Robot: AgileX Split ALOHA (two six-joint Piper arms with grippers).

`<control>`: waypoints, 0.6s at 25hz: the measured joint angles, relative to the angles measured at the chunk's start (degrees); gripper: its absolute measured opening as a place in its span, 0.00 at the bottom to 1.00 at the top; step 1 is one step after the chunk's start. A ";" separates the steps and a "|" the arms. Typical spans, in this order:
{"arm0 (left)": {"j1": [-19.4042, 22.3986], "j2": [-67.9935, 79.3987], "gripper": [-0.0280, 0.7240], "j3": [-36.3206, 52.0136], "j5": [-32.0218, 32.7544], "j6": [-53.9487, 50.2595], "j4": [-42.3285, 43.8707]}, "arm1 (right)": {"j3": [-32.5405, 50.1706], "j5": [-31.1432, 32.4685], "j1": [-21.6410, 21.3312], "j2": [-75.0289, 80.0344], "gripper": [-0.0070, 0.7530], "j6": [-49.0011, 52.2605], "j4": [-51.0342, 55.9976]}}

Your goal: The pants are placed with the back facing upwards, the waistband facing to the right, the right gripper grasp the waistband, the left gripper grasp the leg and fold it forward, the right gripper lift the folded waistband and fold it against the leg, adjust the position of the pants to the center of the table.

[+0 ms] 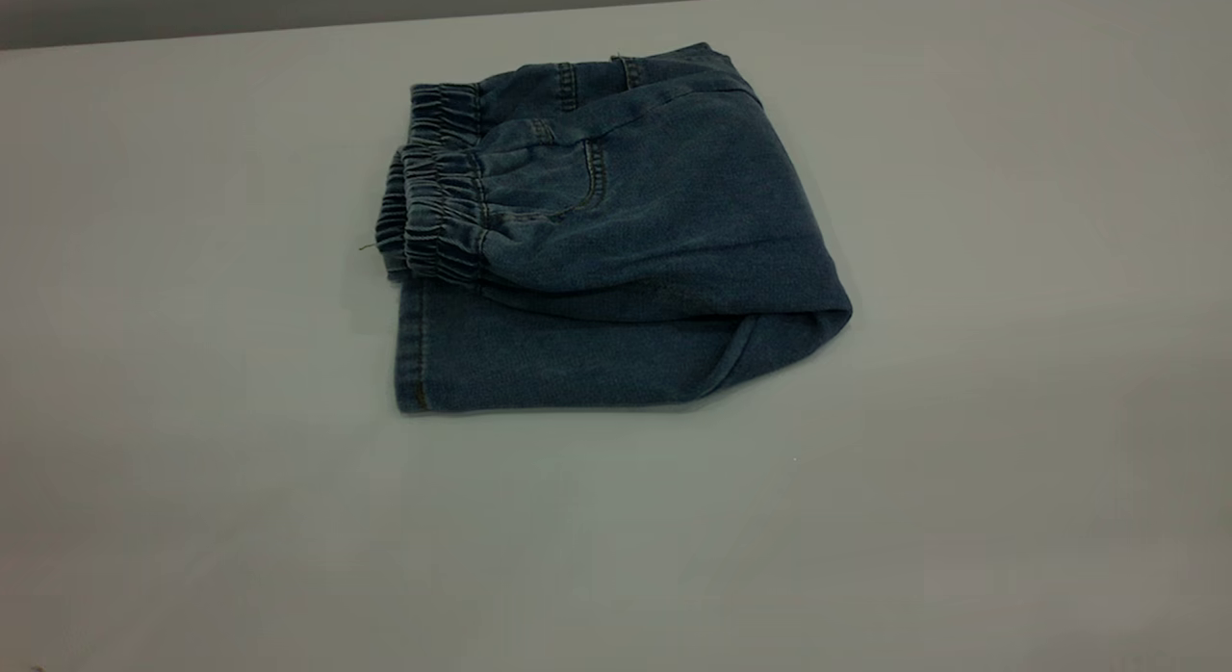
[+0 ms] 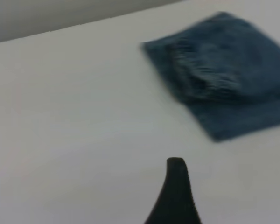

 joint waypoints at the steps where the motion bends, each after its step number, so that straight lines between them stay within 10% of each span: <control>1: 2.91 0.00 0.75 0.00 0.00 0.00 0.06 | 0.00 0.00 -1.01 0.00 0.79 0.00 0.00; 8: 16.25 0.00 0.75 0.00 0.00 0.00 0.06 | 0.00 0.00 -5.69 0.00 0.79 0.04 -0.07; 15: 14.75 0.00 0.75 0.00 0.00 -0.08 0.06 | 0.00 -0.05 -5.69 0.00 0.79 0.04 -0.02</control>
